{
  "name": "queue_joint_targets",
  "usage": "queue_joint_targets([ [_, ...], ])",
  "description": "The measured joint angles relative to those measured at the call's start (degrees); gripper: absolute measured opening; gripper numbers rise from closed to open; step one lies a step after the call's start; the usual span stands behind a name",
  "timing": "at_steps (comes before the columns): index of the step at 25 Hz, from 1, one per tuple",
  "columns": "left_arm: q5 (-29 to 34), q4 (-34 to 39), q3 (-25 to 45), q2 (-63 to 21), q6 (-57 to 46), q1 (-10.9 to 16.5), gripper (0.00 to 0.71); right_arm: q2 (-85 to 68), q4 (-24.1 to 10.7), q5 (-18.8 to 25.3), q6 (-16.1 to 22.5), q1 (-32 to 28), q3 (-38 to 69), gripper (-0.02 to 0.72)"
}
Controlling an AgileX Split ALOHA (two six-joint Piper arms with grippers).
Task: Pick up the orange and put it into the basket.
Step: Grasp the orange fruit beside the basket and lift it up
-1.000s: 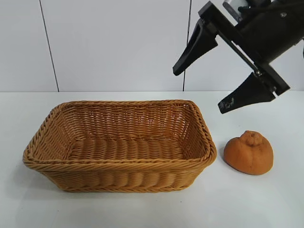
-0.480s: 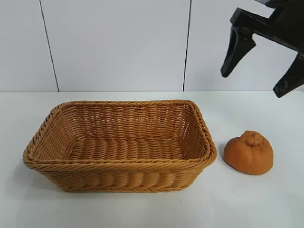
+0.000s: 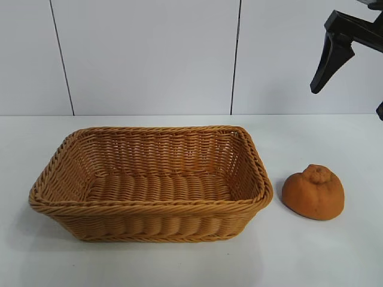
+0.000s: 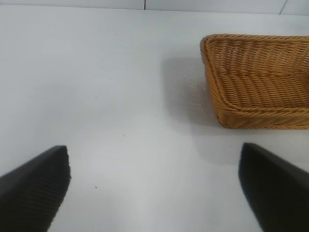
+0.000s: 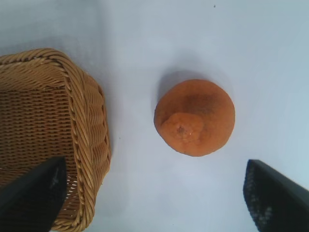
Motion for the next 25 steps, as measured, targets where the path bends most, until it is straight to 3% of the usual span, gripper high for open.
queue_joint_targets([
  [16,0.0,0.0,0.0,0.0,0.0,0.0,0.673,12.3,-1.3,-3.5,0.0,0.0,-0.1,0.682],
  [25,0.0,0.0,0.0,0.0,0.0,0.0,0.673,24.1,4.0,-9.9,-1.1,0.0,-0.1,0.669],
])
